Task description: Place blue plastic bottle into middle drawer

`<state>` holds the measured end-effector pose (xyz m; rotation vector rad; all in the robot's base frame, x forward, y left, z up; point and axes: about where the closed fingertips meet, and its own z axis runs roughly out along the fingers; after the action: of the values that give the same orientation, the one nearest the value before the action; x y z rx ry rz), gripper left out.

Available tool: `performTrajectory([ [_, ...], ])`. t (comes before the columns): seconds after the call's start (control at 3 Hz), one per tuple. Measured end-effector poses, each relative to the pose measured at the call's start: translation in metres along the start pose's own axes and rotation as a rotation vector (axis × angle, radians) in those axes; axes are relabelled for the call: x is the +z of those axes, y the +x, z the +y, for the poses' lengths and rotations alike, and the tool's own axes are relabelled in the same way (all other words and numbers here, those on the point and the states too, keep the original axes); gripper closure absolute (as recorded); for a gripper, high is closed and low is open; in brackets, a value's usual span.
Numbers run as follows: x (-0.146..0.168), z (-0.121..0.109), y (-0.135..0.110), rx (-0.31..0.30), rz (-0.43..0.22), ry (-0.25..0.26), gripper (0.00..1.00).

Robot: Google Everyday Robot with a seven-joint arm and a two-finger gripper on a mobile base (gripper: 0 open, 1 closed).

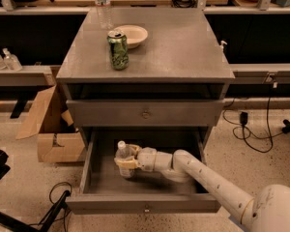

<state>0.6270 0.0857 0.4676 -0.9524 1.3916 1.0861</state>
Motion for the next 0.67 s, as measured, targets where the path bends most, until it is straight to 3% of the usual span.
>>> performTrajectory([
  [0.67,0.0045,0.0026,-0.0007,0.001,-0.002,-0.008,0.12],
])
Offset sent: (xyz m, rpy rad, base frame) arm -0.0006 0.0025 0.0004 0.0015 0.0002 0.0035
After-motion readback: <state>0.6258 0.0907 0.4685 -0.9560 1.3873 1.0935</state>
